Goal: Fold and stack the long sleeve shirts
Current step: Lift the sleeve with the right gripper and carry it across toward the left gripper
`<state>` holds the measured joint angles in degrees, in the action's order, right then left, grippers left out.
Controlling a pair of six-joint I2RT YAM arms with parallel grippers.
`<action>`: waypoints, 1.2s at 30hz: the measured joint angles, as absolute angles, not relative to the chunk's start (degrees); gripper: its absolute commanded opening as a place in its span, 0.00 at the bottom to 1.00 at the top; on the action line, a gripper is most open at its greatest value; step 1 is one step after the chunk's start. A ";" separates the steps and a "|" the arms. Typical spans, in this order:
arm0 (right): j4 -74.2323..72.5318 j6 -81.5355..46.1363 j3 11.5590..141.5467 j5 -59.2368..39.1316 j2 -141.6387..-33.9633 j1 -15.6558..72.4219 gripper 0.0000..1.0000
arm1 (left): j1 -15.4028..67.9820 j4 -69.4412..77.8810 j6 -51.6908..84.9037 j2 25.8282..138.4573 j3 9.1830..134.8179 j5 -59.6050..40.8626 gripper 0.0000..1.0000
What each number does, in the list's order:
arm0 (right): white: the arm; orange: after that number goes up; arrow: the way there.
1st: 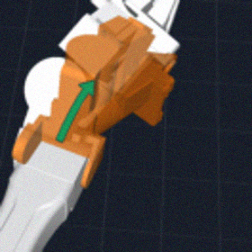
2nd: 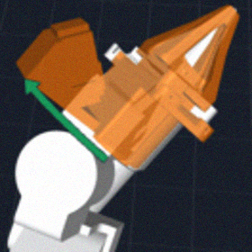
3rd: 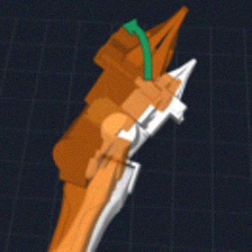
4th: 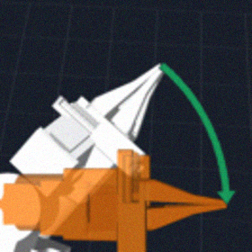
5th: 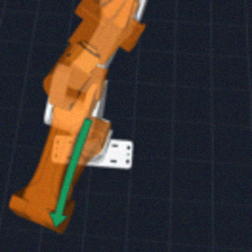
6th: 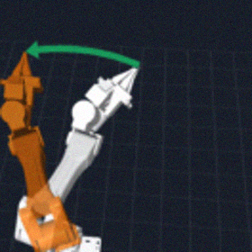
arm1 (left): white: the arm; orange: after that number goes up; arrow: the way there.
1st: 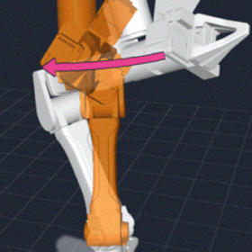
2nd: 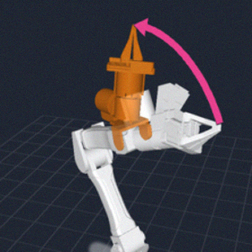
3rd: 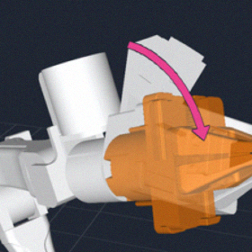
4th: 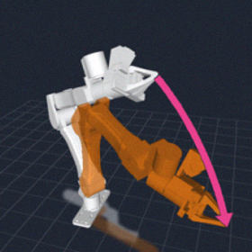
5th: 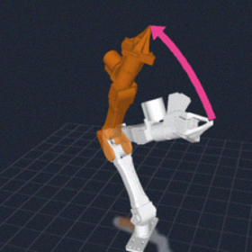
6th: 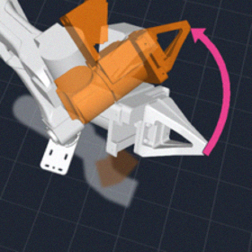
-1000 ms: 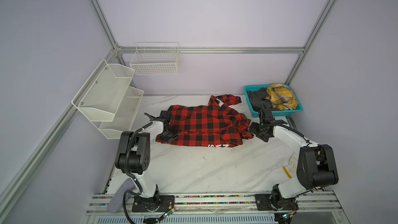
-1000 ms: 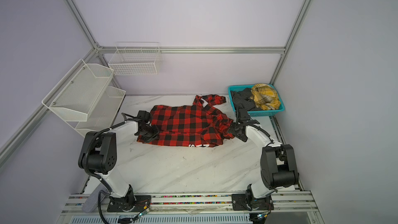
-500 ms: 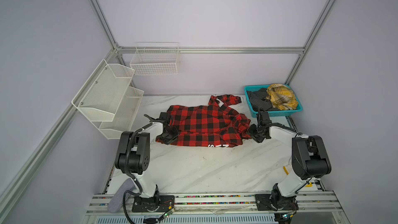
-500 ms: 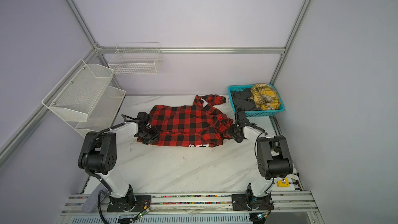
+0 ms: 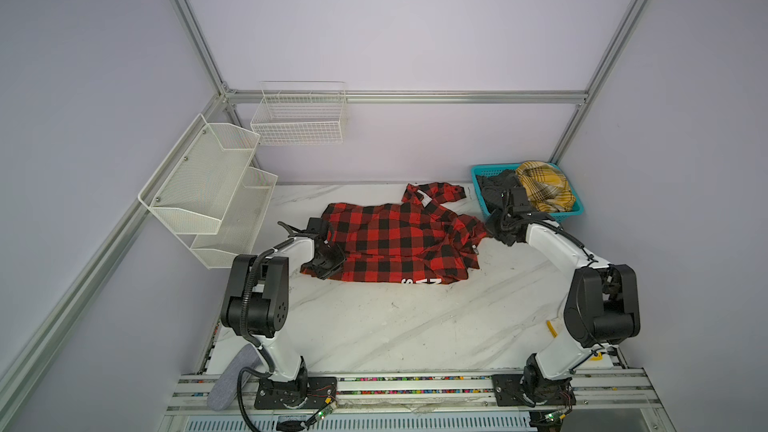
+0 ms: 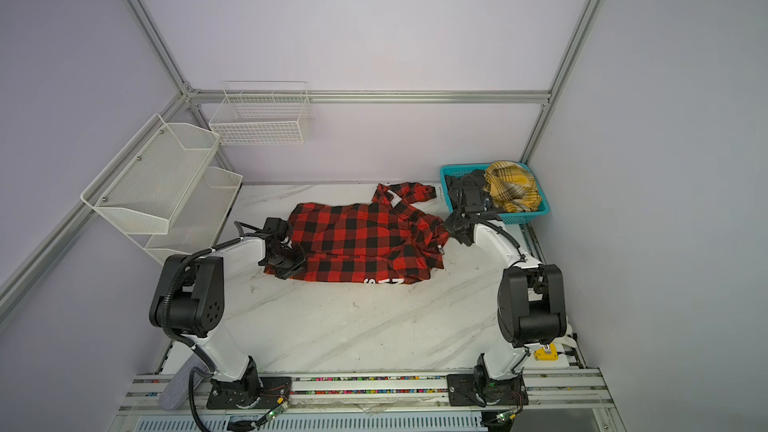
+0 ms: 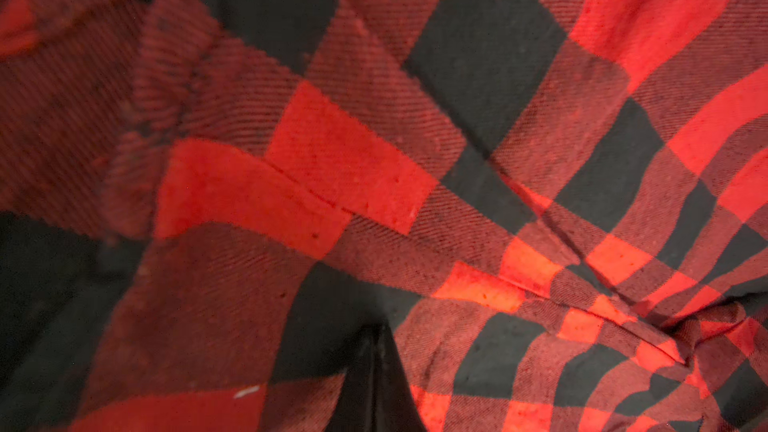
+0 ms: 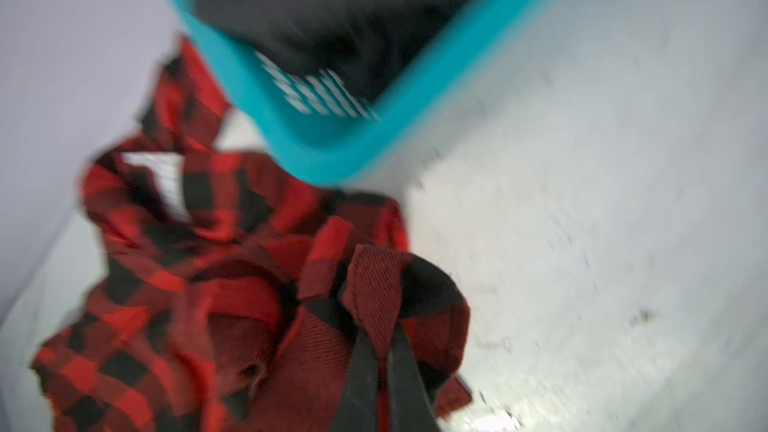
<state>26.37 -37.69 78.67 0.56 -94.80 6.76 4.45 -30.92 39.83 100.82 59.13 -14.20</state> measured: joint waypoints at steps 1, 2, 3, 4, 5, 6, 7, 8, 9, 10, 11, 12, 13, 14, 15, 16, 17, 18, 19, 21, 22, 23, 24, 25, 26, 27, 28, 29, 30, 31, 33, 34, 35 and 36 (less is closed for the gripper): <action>26.59 -36.32 82.72 0.69 -94.85 6.90 0.00 | 4.43 -30.83 39.83 100.71 59.00 -14.24 0.01; 27.09 -34.00 88.55 0.82 -95.20 7.22 0.00 | 4.40 -30.61 39.83 100.55 58.78 -14.33 0.02; 27.31 -32.67 93.30 0.95 -95.68 7.77 0.00 | 4.40 -30.44 39.83 100.36 58.54 -14.37 0.02; 27.29 -30.79 98.94 1.19 -96.53 8.69 0.00 | 4.40 -30.46 39.83 100.12 58.35 -14.41 0.03; 27.14 -28.84 104.14 1.45 -97.60 10.17 0.00 | 4.40 -30.61 39.83 99.81 58.15 -14.55 0.04; 27.00 -27.11 108.05 1.69 -98.67 11.92 0.00 | 4.40 -30.94 39.83 99.53 57.98 -14.68 0.06; 26.85 -25.26 111.57 1.85 -99.88 14.17 0.00 | 4.40 -31.09 39.83 99.09 57.76 -14.79 0.08; 26.76 -23.44 114.39 1.98 -101.21 16.69 0.00 | 4.43 -31.40 39.83 98.48 57.60 -14.81 0.09; 26.74 -22.22 116.07 2.11 -102.28 18.55 0.00 | 4.43 -31.77 39.81 97.73 57.52 -14.85 0.11; 26.76 -20.73 117.40 2.11 -103.61 20.73 0.00 | 4.43 -32.23 39.72 96.57 57.49 -14.92 0.14; 26.76 -19.42 117.91 1.93 -104.75 22.74 0.00 | 4.43 -32.47 39.75 95.33 57.49 -15.14 0.19; 26.83 -18.31 117.89 1.56 -105.67 24.27 0.00 | 4.45 -32.51 39.79 93.95 57.49 -15.44 0.25; 26.94 -17.04 117.73 0.93 -106.63 25.71 0.00 | 4.49 -32.51 39.75 92.42 57.49 -15.84 0.32; 26.89 -15.81 117.34 -0.10 -107.42 26.79 0.00 | 4.56 -32.51 39.64 90.74 57.49 -16.32 0.36; 26.85 -14.96 116.75 -1.21 -107.77 27.42 0.00 | 4.64 -32.51 39.77 89.43 57.49 -16.71 0.40; 26.85 -13.98 115.83 -2.55 -107.96 28.08 0.00 | 4.73 -32.49 39.79 87.94 57.52 -17.10 0.43; 26.85 -13.06 114.93 -4.03 -107.96 28.91 0.00 | 4.91 -32.47 39.77 86.56 57.54 -17.63 0.46; 26.83 -12.38 114.34 -4.97 -107.96 29.47 0.00 | 4.99 -32.42 39.83 85.67 57.58 -18.09 0.48; 26.61 -11.62 113.58 -5.82 -107.94 30.17 0.00 | 5.08 -32.38 39.88 84.82 57.69 -18.83 0.51; 25.91 -10.61 111.77 -7.49 -107.74 31.44 0.00 | 5.17 -31.42 39.97 83.61 57.74 -20.86 0.58; 25.50 -10.22 110.32 -8.54 -107.46 32.16 0.00 | 5.19 -30.46 39.81 83.24 57.80 -22.17 0.61; 24.82 -9.89 108.53 -9.65 -107.02 32.88 0.00 | 5.28 -29.30 39.70 83.02 58.06 -23.59 0.63; 24.38 -9.74 107.00 -10.66 -106.61 33.32 0.00 | 5.30 -28.21 39.97 83.02 58.41 -24.77 0.64; 23.94 -9.69 105.06 -11.81 -105.95 33.85 0.00 | 5.34 -26.55 39.97 83.02 58.96 -26.22 0.65; 23.40 -9.69 103.07 -12.82 -105.25 34.44 0.00 | 5.41 -25.19 40.10 83.02 59.72 -27.40 0.65; 23.18 -9.72 101.80 -13.47 -104.73 34.83 0.00 | 5.43 -24.12 40.47 83.02 60.58 -28.34 0.65; 22.85 -9.74 100.44 -14.20 -104.05 35.31 0.00 | 5.48 -22.90 40.88 83.02 61.58 -29.15 0.65; 22.28 -9.87 99.26 -14.63 -103.48 35.77 0.00 | 5.65 -21.39 41.52 83.02 62.63 -29.82 0.65; 21.76 -10.00 98.45 -14.79 -103.02 36.14 0.01 | 5.80 -20.14 42.00 83.02 63.31 -30.13 0.65; 21.12 -10.26 97.71 -14.81 -102.69 36.73 0.09 | 6.07 -18.74 42.74 83.02 63.79 -30.33 0.65; 19.53 -11.44 96.73 -14.35 -102.63 37.78 0.18 | 6.57 -17.04 44.12 83.00 63.86 -30.15 0.65; 18.87 -12.08 96.51 -13.93 -103.11 38.74 0.25 | 6.83 -16.86 45.30 83.00 63.79 -29.71 0.65; 18.22 -12.69 96.57 -13.10 -103.98 40.05 0.38 | 6.96 -16.53 46.50 83.00 63.48 -29.23 0.65; 17.85 -12.40 96.79 -12.51 -104.88 41.17 0.47 | 7.01 -15.79 47.57 82.89 62.74 -28.73 0.65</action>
